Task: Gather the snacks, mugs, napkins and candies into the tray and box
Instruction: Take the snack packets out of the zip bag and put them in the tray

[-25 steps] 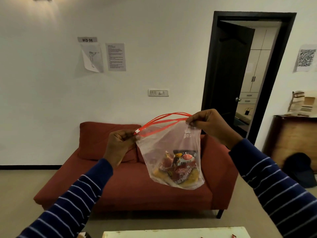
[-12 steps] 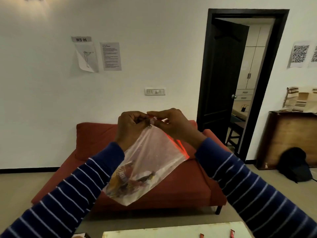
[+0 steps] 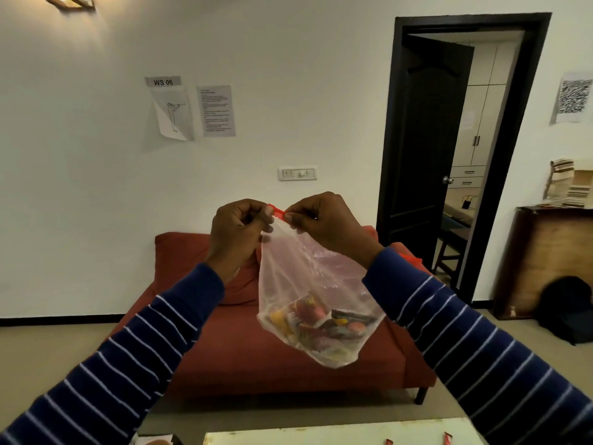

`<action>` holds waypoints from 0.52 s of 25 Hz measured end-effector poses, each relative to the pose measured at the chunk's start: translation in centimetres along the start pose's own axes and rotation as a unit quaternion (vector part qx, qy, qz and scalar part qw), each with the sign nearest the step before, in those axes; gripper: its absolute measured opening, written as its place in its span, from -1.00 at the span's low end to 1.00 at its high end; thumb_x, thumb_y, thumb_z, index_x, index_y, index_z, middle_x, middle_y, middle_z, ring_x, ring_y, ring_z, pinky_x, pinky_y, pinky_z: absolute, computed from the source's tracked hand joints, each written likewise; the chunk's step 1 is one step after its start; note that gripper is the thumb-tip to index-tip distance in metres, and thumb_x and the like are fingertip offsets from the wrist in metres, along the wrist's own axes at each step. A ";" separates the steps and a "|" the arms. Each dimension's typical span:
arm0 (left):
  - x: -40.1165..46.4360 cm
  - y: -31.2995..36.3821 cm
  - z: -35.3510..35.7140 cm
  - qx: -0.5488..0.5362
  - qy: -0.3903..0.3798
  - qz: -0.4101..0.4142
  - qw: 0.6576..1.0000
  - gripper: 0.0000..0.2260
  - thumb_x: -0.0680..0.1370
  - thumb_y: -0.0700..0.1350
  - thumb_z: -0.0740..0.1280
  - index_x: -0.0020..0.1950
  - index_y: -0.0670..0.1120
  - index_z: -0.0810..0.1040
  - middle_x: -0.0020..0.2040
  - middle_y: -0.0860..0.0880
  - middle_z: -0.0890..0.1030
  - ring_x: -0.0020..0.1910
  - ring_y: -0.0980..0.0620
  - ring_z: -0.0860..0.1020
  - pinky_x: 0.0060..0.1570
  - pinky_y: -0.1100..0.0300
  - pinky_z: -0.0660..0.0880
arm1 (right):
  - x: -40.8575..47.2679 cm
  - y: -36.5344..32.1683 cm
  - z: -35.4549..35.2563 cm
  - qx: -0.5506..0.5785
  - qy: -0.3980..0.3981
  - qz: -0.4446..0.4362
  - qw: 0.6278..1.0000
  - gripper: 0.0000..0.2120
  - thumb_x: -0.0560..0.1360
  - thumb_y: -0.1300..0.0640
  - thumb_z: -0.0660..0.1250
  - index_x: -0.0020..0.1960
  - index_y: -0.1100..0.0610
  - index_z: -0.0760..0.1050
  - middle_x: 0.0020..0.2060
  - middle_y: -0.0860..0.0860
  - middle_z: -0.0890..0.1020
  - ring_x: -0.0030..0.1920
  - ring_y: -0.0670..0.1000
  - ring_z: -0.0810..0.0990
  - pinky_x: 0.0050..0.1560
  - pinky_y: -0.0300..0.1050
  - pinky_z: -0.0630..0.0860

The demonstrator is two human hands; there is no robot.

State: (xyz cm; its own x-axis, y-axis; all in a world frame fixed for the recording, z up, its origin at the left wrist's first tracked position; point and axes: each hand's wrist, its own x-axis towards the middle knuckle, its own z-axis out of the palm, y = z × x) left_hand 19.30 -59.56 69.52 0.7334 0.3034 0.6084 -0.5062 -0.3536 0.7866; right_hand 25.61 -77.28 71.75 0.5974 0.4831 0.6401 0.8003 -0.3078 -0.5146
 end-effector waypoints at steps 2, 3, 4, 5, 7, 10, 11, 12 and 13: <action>0.3 0.4 0.0 0.002 0.021 0.000 1.000 -0.88 0.57 -0.12 0.42 -0.17 0.02 0.67 -0.29 0.03 0.68 -0.30 0.09 0.66 -0.31 0.09 0.67 | -0.5 1.0 -1.0 -0.034 -0.010 -0.001 0.999 -0.87 0.54 0.09 0.41 -0.08 0.11 0.70 -0.32 0.01 0.70 -0.30 0.03 0.64 -0.22 -0.14 0.57; 0.5 0.5 -0.2 0.006 0.030 0.000 1.000 -0.88 0.57 -0.11 0.41 -0.17 0.02 0.66 -0.30 0.05 0.68 -0.31 0.11 0.65 -0.33 0.09 0.66 | -0.9 1.7 -1.6 -0.052 -0.013 -0.004 0.999 -0.86 0.55 0.09 0.40 -0.09 0.12 0.69 -0.31 0.00 0.70 -0.30 0.01 0.62 -0.23 -0.16 0.54; 0.7 0.6 -0.5 0.009 0.039 -0.003 0.999 -0.88 0.57 -0.10 0.40 -0.16 0.01 0.66 -0.30 0.07 0.67 -0.31 0.13 0.63 -0.33 0.10 0.66 | -1.3 2.5 -2.4 -0.067 -0.013 -0.004 0.998 -0.86 0.55 0.10 0.39 -0.08 0.13 0.69 -0.29 -0.02 0.70 -0.29 -0.01 0.62 -0.24 -0.20 0.52; 0.9 0.6 -0.8 0.011 0.051 -0.007 0.999 -0.88 0.58 -0.09 0.40 -0.15 0.00 0.65 -0.30 0.07 0.66 -0.31 0.14 0.62 -0.33 0.09 0.66 | -1.8 3.3 -3.1 -0.080 -0.013 -0.003 0.997 -0.87 0.55 0.11 0.39 -0.08 0.13 0.69 -0.26 -0.06 0.70 -0.27 -0.04 0.62 -0.25 -0.26 0.50; 1.1 0.7 -1.4 0.023 0.076 -0.013 0.997 -0.89 0.59 -0.08 0.38 -0.11 -0.03 0.65 -0.26 0.05 0.65 -0.31 0.15 0.60 -0.30 0.07 0.68 | -3.0 5.1 -4.5 -0.101 -0.012 0.008 0.995 -0.89 0.55 0.13 0.40 -0.02 0.11 0.69 -0.20 -0.12 0.68 -0.19 -0.09 0.64 -0.15 -0.32 0.48; 1.2 0.9 -1.8 0.040 0.101 -0.014 0.994 -0.88 0.60 -0.09 0.36 -0.06 -0.11 0.65 -0.20 -0.03 0.64 -0.28 0.08 0.59 -0.22 0.03 0.69 | -4.8 7.2 -5.2 -0.125 -0.027 0.034 0.991 -0.86 0.55 0.13 0.39 0.05 0.14 0.68 -0.10 -0.04 0.71 -0.06 -0.02 0.67 0.03 -0.10 0.58; 1.3 1.0 -1.8 0.033 0.110 -0.019 0.993 -0.86 0.60 -0.10 0.36 -0.06 -0.14 0.65 -0.20 -0.04 0.64 -0.27 0.05 0.58 -0.19 0.01 0.68 | -5.2 7.7 -5.1 -0.137 -0.032 0.037 0.989 -0.84 0.56 0.13 0.38 0.07 0.15 0.67 -0.07 0.01 0.72 -0.04 0.01 0.67 0.07 -0.03 0.59; 1.3 1.0 -1.8 0.022 0.120 -0.026 0.992 -0.85 0.60 -0.10 0.36 -0.06 -0.17 0.64 -0.20 -0.06 0.63 -0.26 0.03 0.57 -0.17 -0.01 0.67 | -5.6 8.1 -5.1 -0.145 -0.037 0.041 0.988 -0.83 0.57 0.13 0.37 0.08 0.16 0.67 -0.05 0.05 0.72 -0.03 0.03 0.67 0.08 0.01 0.58; 1.2 0.9 -1.8 0.013 0.130 -0.034 0.991 -0.84 0.60 -0.10 0.36 -0.07 -0.18 0.64 -0.19 -0.08 0.63 -0.25 0.01 0.57 -0.14 -0.02 0.66 | -5.8 8.4 -5.1 -0.151 -0.047 0.046 0.986 -0.83 0.57 0.13 0.36 0.07 0.17 0.67 -0.06 0.06 0.72 -0.05 0.04 0.66 0.07 0.03 0.59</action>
State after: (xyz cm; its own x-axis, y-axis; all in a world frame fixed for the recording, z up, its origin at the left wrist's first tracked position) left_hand 18.86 -57.94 71.16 0.6213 0.5439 0.5640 -0.4458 -0.3465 0.8253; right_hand 29.08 -86.86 66.61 0.6724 0.5112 0.5353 0.7300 -0.5775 -0.3655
